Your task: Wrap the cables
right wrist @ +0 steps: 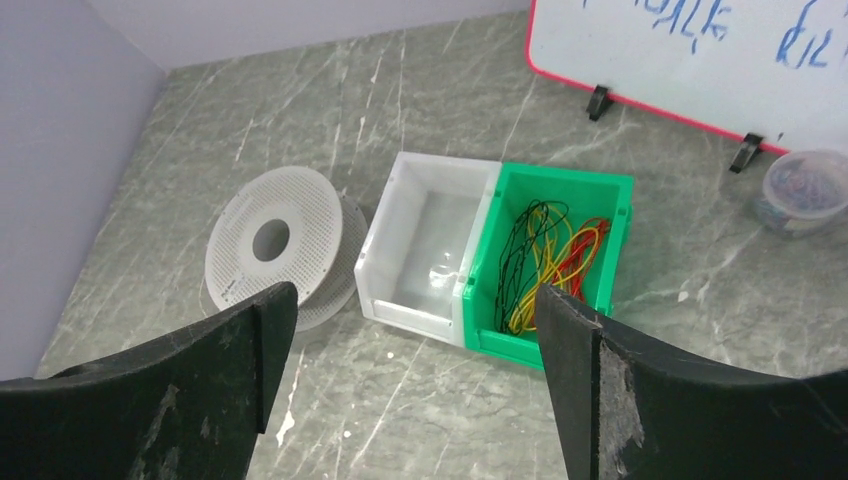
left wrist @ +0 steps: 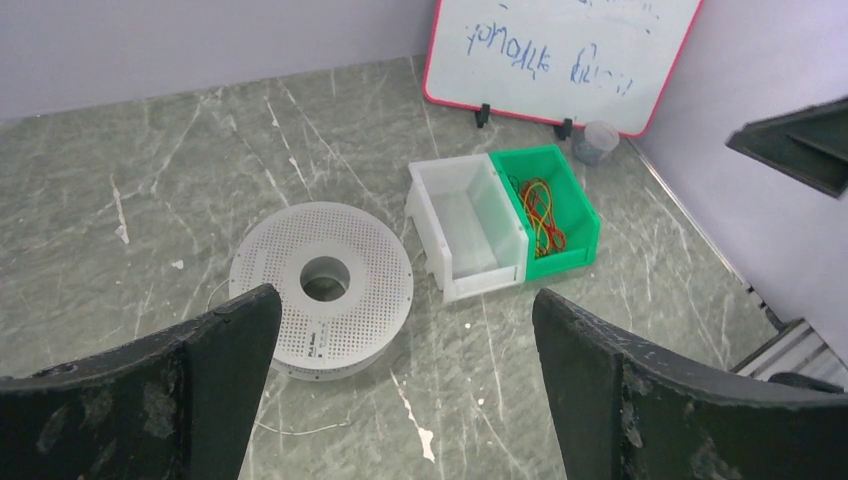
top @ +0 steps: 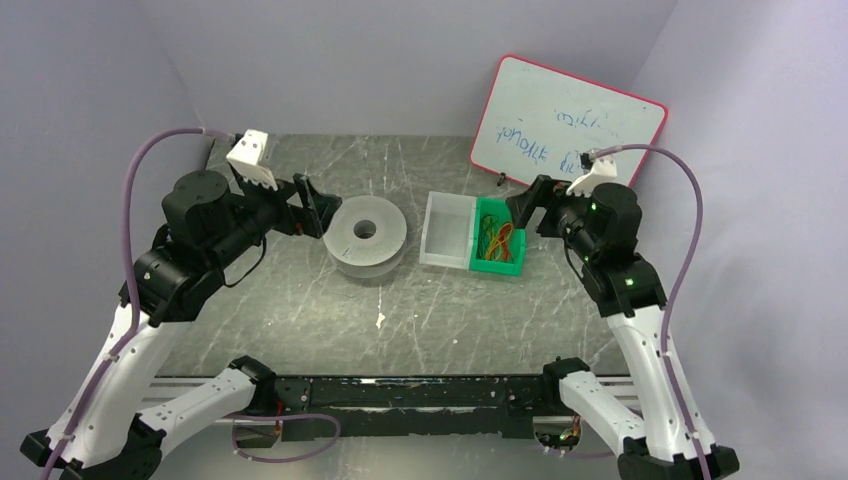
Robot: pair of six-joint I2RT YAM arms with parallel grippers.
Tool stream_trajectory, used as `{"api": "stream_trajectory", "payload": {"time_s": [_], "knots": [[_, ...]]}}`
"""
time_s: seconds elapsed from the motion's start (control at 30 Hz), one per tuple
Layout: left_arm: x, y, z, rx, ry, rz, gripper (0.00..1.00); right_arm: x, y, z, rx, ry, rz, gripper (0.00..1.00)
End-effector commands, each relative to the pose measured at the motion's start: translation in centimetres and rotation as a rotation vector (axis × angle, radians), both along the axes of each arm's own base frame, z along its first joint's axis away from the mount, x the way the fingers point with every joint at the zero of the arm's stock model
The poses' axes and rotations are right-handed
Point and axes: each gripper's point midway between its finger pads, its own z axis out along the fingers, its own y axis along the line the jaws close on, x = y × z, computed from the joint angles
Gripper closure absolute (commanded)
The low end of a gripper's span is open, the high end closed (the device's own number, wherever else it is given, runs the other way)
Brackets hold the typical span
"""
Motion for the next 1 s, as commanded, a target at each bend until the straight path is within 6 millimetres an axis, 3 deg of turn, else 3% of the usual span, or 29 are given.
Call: {"api": "stream_trajectory", "payload": {"time_s": [0.0, 0.37, 0.57, 0.73, 0.97], "knots": [[-0.9, -0.8, -0.3, 0.018, -0.031, -0.081, 0.00, 1.0, 0.9, -1.1, 0.019, 0.038, 0.027, 0.11], [-0.9, -2.1, -4.0, 0.010, 0.069, -0.126, 0.01, 3.2, 3.0, -5.7, 0.082, 0.218, 0.054, 0.33], [-0.9, -2.6, -6.2, 0.017, 0.144, -0.134, 0.00, 3.9, 4.8, -8.9, 0.085, 0.293, 0.035, 0.37], [-1.1, -2.8, -6.9, 0.015, 0.170, -0.146, 0.01, 5.1, 6.0, -12.8, 0.068, 0.390, -0.032, 0.39], [-1.4, -2.5, -6.9, 0.020, 0.166, -0.145, 0.01, 6.5, 4.5, -17.3, -0.017, 0.429, -0.190, 0.41]]}}
